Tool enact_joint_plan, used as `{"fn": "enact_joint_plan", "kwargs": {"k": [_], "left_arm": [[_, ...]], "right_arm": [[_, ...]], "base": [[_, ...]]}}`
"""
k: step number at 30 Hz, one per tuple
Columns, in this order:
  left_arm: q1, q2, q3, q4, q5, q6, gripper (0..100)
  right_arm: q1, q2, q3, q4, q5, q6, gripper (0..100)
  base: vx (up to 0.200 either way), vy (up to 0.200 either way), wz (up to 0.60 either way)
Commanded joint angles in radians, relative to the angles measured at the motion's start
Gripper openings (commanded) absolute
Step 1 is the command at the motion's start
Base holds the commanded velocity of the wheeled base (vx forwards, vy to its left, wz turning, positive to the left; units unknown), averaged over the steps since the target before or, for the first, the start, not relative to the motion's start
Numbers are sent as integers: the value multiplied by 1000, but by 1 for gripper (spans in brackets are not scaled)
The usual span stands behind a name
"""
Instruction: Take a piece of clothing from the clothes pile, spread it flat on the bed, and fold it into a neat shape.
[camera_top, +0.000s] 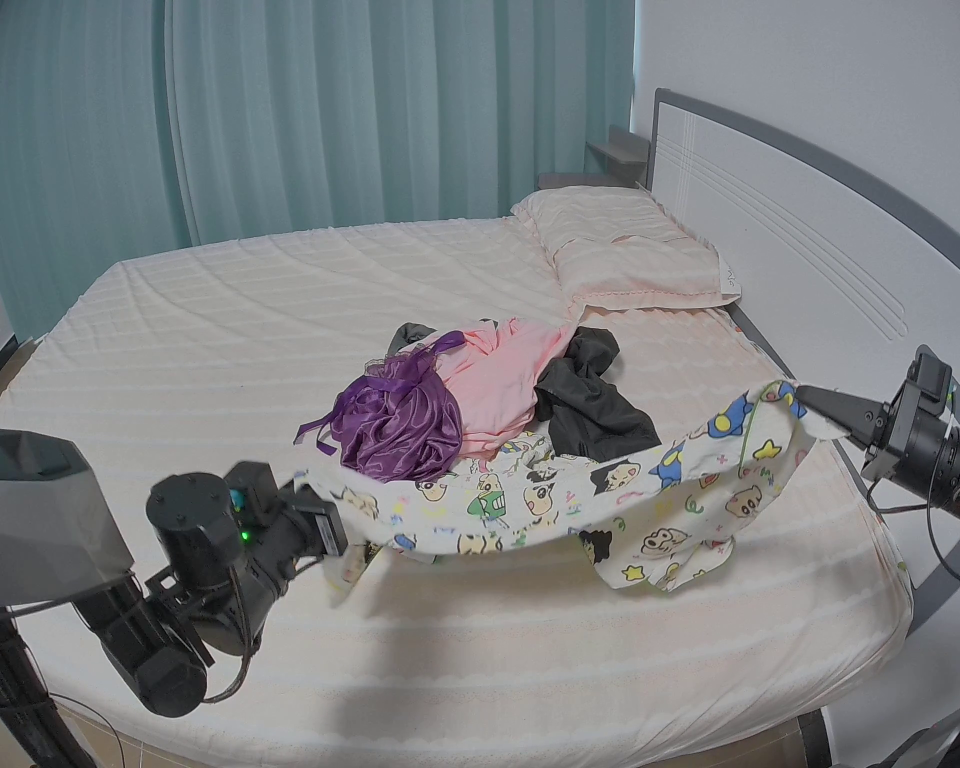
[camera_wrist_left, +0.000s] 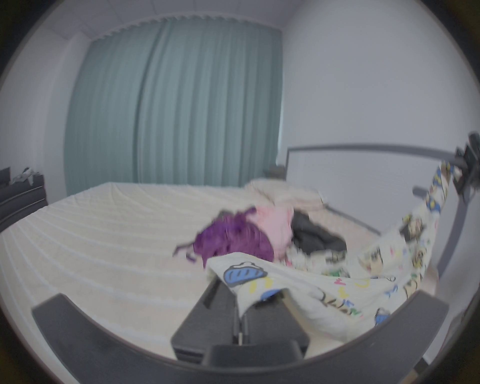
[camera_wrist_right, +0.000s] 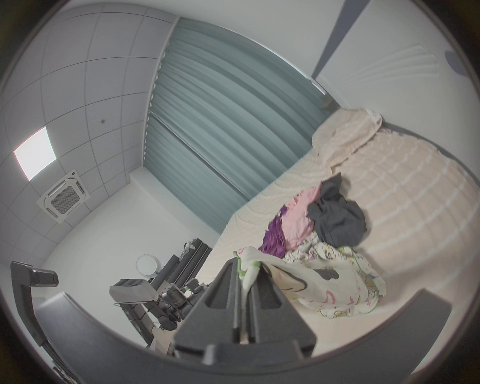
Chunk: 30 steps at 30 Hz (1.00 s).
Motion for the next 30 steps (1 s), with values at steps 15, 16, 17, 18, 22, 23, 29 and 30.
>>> {"fn": "enact_joint_plan", "kwargs": {"k": [15,16,17,18,22,23,29,30], "left_arm": [[-47,-206,-9,-19,112,-138,0],[-57,-193,2,-19,112,-156,0],[-57,-193,2,-19,112,-156,0],[-68,-176,19,-19,112,-182,0],[-119,-156,60,-19,112,-247,0],[-131,-151,73,-19,111,-268,0],[-143,-114,131,-19,105,-308,0],[-145,-114,132,-19,105,-310,0]], "right_arm": [[86,34,43,-62,-95,12,0],[96,54,57,-62,-95,12,0],[96,54,57,-62,-95,12,0],[125,77,77,-63,-95,12,0],[217,100,119,-100,-95,53,0],[241,111,123,-120,-95,70,0],[260,189,149,-201,-101,90,0],[260,189,149,-204,-101,90,0]], "base": [[0,0,0],[0,0,0],[0,0,0],[0,0,0],[0,0,0],[0,0,0],[0,0,0],[0,0,0]]}}
